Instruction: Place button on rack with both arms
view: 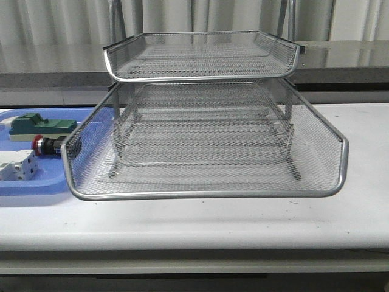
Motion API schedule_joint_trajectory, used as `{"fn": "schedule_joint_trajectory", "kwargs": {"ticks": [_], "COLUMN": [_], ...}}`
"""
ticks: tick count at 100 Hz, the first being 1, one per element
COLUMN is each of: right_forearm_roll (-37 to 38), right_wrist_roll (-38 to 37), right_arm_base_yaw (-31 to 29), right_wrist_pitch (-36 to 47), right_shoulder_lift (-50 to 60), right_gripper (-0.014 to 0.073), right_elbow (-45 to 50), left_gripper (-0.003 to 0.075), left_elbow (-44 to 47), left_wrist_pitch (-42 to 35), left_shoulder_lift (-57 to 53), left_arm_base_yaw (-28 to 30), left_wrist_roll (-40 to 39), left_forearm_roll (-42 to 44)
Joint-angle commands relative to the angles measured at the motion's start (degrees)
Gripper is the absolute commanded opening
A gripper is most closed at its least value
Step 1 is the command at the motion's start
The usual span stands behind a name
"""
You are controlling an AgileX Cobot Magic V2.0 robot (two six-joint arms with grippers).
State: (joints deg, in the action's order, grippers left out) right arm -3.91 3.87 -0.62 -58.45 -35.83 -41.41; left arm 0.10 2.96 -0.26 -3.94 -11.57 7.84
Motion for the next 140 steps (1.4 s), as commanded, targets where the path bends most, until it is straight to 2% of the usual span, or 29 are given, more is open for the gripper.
{"fn": "schedule_joint_trajectory", "kwargs": {"ticks": [1,21,35,50,82,106,121,140], "right_forearm_roll": [0.1,0.1,0.1,0.1,0.1,0.1,0.1,0.1], "right_wrist_roll": [0.1,0.1,0.1,0.1,0.1,0.1,0.1,0.1], "right_arm_base_yaw": [-0.3,-0.3,-0.3,-0.3,-0.3,-0.3,-0.3,-0.3], "right_wrist_pitch": [2.5,2.5,2.5,2.5,2.5,2.5,2.5,2.5], "right_shoulder_lift": [0.0,0.0,0.0,0.0,0.0,0.0,0.0,0.0], "right_gripper": [-0.0070,-0.0070,-0.0070,-0.0070,-0.0070,-0.0070,-0.0070,-0.0070], "right_elbow": [-1.9,-1.9,-1.9,-1.9,-1.9,-1.9,-1.9,-1.9], "left_gripper": [-0.0020,-0.0020,-0.0020,-0.0020,-0.0020,-0.0020,-0.0020,-0.0020], "left_elbow": [2.7,1.8,-2.5,-10.8,-35.9,-55.3,-63.3,-70.4], "left_wrist_pitch": [-4.8,-5.3,-0.1,5.2,20.9,32.4,36.5,40.5], "left_shoulder_lift": [-1.8,-1.8,-0.2,6.0,33.6,54.2,65.6,76.6], "left_arm_base_yaw": [0.1,0.1,0.1,0.1,0.1,0.1,0.1,0.1], "left_wrist_roll": [-0.6,-0.6,-0.6,-0.6,-0.6,2.5,5.8,5.9], "left_forearm_roll": [-0.4,-2.6,-6.6,-6.9,-6.8,-6.3,-6.3,-5.5]}}
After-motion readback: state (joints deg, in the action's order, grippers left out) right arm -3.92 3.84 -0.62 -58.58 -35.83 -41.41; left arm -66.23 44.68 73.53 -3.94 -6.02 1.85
